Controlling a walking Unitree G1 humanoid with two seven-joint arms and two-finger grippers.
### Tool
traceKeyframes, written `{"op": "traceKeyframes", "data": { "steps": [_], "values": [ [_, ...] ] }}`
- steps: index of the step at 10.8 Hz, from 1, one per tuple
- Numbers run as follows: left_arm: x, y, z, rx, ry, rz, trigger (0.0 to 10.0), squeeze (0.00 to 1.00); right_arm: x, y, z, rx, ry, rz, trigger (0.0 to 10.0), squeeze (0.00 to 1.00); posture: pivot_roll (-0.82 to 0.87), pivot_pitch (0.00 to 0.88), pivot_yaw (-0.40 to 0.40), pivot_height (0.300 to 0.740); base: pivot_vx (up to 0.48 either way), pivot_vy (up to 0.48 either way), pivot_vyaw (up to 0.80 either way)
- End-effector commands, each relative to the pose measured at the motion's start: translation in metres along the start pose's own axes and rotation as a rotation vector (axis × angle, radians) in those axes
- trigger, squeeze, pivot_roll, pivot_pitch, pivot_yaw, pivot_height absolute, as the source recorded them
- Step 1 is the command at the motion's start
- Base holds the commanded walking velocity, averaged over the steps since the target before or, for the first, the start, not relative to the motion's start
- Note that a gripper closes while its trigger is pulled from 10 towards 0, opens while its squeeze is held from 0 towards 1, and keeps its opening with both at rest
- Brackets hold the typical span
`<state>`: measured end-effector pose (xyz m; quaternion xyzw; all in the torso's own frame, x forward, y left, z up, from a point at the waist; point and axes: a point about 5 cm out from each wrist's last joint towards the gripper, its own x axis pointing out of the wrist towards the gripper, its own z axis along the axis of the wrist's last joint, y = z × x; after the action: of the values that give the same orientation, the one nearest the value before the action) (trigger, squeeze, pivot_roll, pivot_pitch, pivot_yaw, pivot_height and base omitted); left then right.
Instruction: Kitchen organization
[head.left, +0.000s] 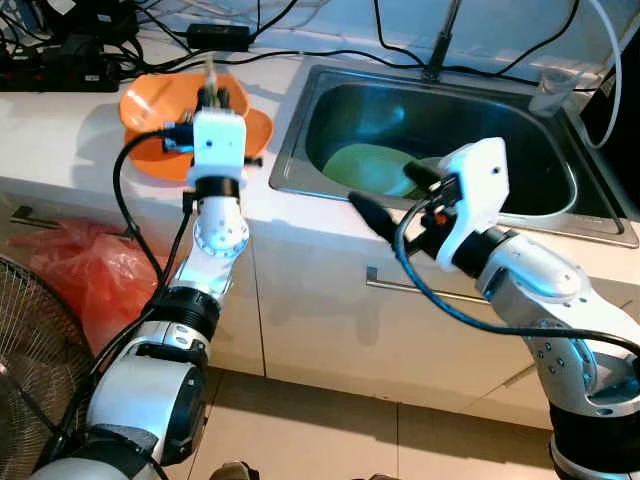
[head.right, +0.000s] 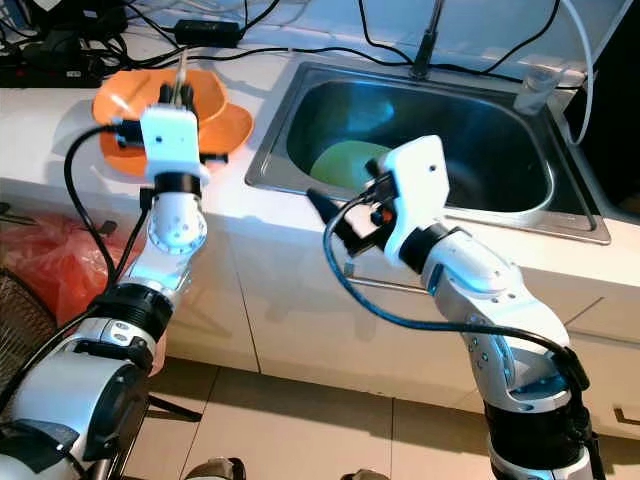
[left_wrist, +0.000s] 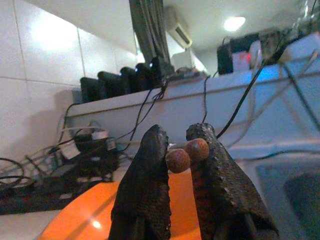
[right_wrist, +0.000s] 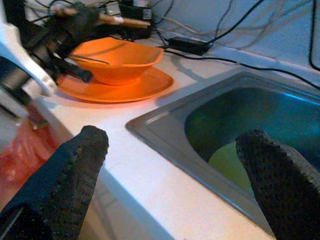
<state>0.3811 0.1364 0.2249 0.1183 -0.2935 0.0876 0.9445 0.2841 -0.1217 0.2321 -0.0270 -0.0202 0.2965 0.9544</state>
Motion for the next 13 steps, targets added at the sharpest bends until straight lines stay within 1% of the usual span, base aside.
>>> {"op": "traceKeyframes", "data": {
  "steps": [1, 2, 3, 4, 6, 7, 9, 11, 12, 13],
  "values": [
    [0.006, -0.008, 0.014, -0.028, -0.051, -0.036, 0.0, 0.00, 0.000, -0.004, 0.002, -0.007, -0.016, -0.032, 10.0, 0.00, -0.13, 0.069, -0.033, 0.740, 0.000, 0.000, 0.00],
    [0.007, -0.017, 0.022, -0.048, -0.072, -0.081, 0.0, 0.00, 0.002, -0.007, 0.002, -0.006, -0.024, -0.061, 10.0, 0.00, -0.13, 0.065, -0.022, 0.740, 0.000, 0.000, 0.00],
    [0.006, -0.025, 0.025, -0.066, -0.071, -0.126, 1.3, 0.00, 0.003, -0.012, 0.002, -0.006, -0.028, -0.105, 10.0, 0.00, -0.13, 0.063, -0.016, 0.740, 0.000, 0.000, 0.00],
    [0.004, -0.032, 0.026, -0.101, -0.059, -0.164, 1.6, 0.00, 0.003, -0.018, 0.002, -0.007, -0.032, -0.157, 10.0, 0.00, -0.12, 0.061, -0.006, 0.740, 0.000, 0.000, 0.00],
    [-0.001, -0.044, 0.029, -0.130, -0.052, -0.229, 0.6, 0.00, 0.001, -0.026, 0.000, -0.003, -0.031, -0.208, 10.0, 0.00, -0.11, 0.058, 0.002, 0.740, 0.000, 0.000, -0.75],
    [-0.004, -0.048, 0.029, -0.145, -0.038, -0.258, 0.0, 0.00, 0.002, -0.025, -0.001, -0.001, -0.032, -0.213, 10.0, 0.00, -0.11, 0.058, 0.003, 0.740, 0.000, 0.000, -0.77],
    [-0.012, -0.055, 0.026, -0.179, -0.010, -0.317, 0.0, 0.00, 0.002, -0.025, -0.002, 0.007, -0.031, -0.219, 10.0, 0.00, -0.11, 0.062, 0.006, 0.740, 0.000, 0.000, -0.77],
    [-0.017, -0.061, 0.020, -0.198, 0.048, -0.363, 0.0, 0.00, 0.000, -0.027, -0.004, 0.002, -0.026, -0.243, 10.0, 0.00, -0.12, 0.067, 0.013, 0.740, 0.000, 0.000, -0.76],
    [-0.017, -0.063, 0.014, -0.184, 0.095, -0.378, 1.8, 0.00, -0.002, -0.029, -0.005, 0.004, -0.013, -0.264, 10.0, 0.00, -0.12, 0.068, 0.016, 0.740, 0.000, 0.000, 0.00],
    [-0.017, -0.064, 0.009, -0.165, 0.121, -0.392, 2.1, 0.00, -0.002, -0.030, -0.006, 0.008, 0.002, -0.267, 10.0, 0.00, -0.13, 0.070, 0.017, 0.740, 0.000, 0.000, 0.00]
  ]
}}
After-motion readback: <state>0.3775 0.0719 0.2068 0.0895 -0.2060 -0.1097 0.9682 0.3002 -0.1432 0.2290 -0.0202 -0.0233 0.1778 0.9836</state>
